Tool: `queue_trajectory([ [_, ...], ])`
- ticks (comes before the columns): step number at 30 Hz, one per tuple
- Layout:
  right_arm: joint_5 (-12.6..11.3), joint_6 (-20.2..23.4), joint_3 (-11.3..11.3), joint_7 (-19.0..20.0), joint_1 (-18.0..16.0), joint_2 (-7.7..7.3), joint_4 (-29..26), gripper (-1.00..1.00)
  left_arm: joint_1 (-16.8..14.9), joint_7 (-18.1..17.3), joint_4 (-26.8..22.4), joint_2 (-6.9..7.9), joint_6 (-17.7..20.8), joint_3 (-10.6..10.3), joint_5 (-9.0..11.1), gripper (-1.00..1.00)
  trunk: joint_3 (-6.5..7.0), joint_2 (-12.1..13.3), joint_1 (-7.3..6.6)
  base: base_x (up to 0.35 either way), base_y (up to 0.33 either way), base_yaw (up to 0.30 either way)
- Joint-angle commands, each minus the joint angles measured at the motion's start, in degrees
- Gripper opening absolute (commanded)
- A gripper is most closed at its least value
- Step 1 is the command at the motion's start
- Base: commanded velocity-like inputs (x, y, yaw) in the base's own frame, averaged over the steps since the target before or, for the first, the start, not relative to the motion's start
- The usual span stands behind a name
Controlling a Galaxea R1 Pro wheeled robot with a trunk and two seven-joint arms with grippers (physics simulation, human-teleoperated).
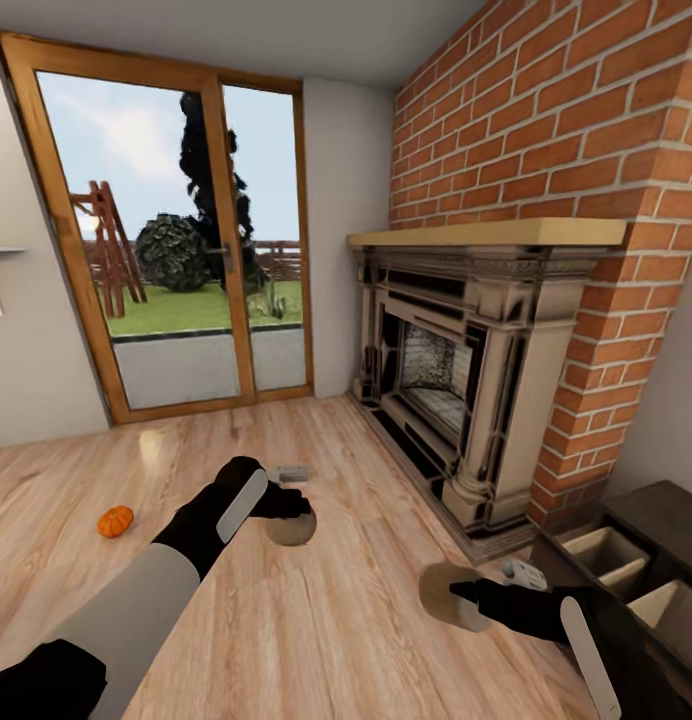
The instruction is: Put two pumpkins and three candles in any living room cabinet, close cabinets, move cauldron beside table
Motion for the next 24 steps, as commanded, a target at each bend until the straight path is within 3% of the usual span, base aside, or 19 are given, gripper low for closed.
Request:
queue_trajectory([
  [1,-0.1,0.3,-0.1,0.5,0.0,0.01,0.0,-1.00,0.0,0.7,-0.1,0.03,0.1,-0.1,0.5,-1.00,0.12,0.4,-0.25,-0.108,0.000,-0.284],
  [14,-0.2,0.3,-0.1,0.5,0.0,0.01,0.0,-1.00,0.0,0.7,-0.1,0.03,0.2,-0.1,0.5,-1.00,2.46,5.6,-3.10,-0.019,0.000,-0.273],
  [24,-0.2,0.3,-0.1,0.4,-0.1,0.01,0.1,-1.00,0.0,0.7,-0.1,0.03,0.2,-0.1,0.5,-1.00,4.25,9.6,-5.30,0.000,0.000,-0.040],
])
